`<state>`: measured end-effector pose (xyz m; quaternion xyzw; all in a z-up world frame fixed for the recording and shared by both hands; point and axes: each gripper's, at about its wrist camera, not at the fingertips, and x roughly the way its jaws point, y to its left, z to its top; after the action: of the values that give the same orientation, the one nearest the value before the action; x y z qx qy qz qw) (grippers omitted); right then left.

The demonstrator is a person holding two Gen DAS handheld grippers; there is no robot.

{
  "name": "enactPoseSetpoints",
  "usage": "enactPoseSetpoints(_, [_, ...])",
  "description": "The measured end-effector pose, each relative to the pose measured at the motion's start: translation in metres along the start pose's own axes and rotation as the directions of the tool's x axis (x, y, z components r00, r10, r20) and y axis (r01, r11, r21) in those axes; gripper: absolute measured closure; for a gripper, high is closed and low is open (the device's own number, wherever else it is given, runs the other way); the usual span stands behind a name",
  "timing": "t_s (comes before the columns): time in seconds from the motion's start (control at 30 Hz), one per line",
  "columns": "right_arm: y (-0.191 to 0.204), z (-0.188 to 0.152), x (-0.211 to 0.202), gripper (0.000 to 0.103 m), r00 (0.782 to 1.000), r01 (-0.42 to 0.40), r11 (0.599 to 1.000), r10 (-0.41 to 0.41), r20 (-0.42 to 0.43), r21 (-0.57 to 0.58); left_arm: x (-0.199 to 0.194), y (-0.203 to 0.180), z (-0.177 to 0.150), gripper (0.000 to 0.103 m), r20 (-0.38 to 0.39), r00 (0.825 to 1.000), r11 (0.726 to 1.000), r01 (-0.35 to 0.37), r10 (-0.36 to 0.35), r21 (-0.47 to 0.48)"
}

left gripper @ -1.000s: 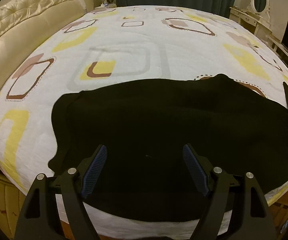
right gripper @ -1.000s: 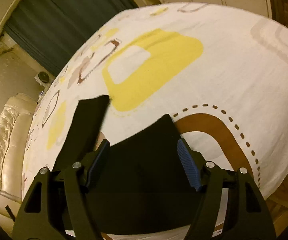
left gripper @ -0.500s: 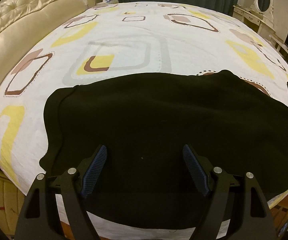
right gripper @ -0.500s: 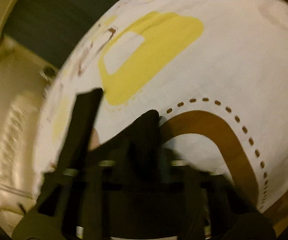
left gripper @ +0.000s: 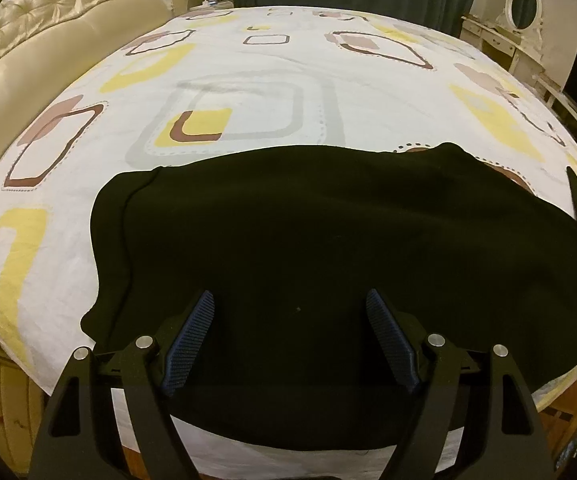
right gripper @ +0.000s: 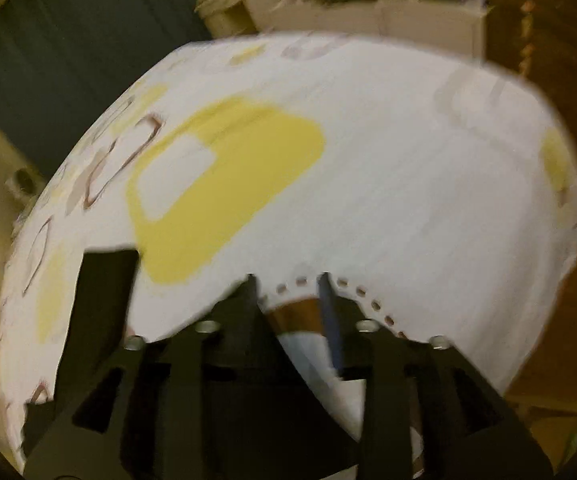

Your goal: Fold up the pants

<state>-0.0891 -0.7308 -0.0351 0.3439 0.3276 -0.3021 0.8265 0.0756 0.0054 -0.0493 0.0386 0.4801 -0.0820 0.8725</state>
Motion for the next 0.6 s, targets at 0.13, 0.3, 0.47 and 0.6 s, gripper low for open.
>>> enactPoseSetpoints(0.13, [0.088,-0.009,0.003,0.052,0.995,-0.096,0.989,0.092,-0.041,-0.111,0.001,0.004,-0.002,0.025,0.002,1.000,1.000,0.015,-0.015,-0.004])
enactPoseSetpoints(0.3, [0.203,-0.026,0.057,0.040,0.984,-0.123,0.964,0.088,-0.153,-0.236,0.005,0.012,-0.005,0.020,-0.006,0.999,0.998,0.046,-0.046,-0.049])
enactPoseSetpoints(0.47, [0.257,-0.034,0.116,0.040,0.979,0.000,0.972,-0.049,-0.200,-0.236,0.006,0.014,-0.006,0.019,-0.011,0.998,0.996,0.057,-0.058,-0.061])
enactPoseSetpoints(0.6, [0.267,-0.043,0.144,0.038,0.960,0.144,0.948,-0.204,-0.193,-0.285,0.007,0.013,-0.005,0.018,-0.012,0.999,0.997,0.049,-0.049,-0.057])
